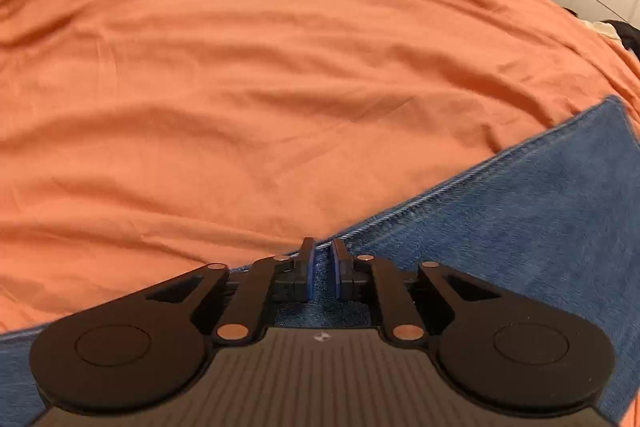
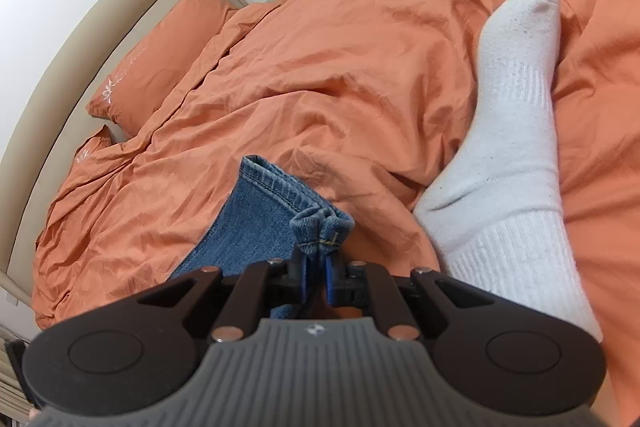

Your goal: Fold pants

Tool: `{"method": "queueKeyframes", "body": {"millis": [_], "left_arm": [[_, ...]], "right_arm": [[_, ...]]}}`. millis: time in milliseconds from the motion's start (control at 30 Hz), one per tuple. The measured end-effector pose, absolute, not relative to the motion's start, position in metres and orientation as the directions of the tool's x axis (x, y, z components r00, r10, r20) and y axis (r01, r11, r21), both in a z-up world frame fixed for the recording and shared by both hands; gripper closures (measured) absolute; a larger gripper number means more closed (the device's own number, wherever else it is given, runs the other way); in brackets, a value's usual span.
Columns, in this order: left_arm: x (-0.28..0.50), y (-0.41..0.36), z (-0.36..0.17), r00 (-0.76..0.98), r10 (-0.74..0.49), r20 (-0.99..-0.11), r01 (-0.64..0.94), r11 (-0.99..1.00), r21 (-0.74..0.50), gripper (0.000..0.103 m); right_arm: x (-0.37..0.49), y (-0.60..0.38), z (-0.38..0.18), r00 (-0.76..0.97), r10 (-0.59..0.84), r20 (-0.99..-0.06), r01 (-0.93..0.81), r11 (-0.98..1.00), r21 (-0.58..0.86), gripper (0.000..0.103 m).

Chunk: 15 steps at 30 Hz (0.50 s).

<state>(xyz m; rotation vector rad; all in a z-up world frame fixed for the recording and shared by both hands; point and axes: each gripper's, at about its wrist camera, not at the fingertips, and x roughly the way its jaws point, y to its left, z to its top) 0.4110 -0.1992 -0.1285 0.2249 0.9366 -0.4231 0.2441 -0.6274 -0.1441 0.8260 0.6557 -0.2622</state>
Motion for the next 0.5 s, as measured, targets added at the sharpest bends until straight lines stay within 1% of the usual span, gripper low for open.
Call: {"method": "queueKeyframes", "body": {"millis": [100,167,300,400,433,500], "left_arm": [[0.387,-0.202,-0.115,0.511,-0.3,-0.805,0.506,0.863,0.0,0.089],[0.363,-0.208,-0.111,0.5,-0.315,-0.806,0.563,0.826,0.026,0.089],[0.321,-0.222,-0.118,0.451,-0.326,-0.831,0.639,0.768,0.046,0.088],[0.299,-0.225,-0.128,0.398,-0.337,-0.853,0.657,0.754,0.009,0.089],[0.294,-0.225,-0.13,0.38,-0.346,-0.858,0.655,0.755,-0.014,0.093],[0.281,-0.223,-0.132,0.35,-0.363,-0.863,0.641,0.765,-0.062,0.097]], "right_arm": [[0.244,-0.627,-0.145,0.775,0.03,-0.631,0.462,0.655,0.598,0.099],[0.243,-0.627,-0.144,0.777,0.03,-0.629,0.461,0.652,0.602,0.099],[0.243,-0.626,-0.144,0.78,0.027,-0.625,0.459,0.654,0.601,0.099],[0.242,-0.625,-0.145,0.782,0.024,-0.622,0.458,0.655,0.601,0.099],[0.242,-0.625,-0.145,0.783,0.025,-0.622,0.457,0.655,0.601,0.099],[0.242,-0.626,-0.145,0.782,0.027,-0.622,0.457,0.654,0.603,0.099]]}}
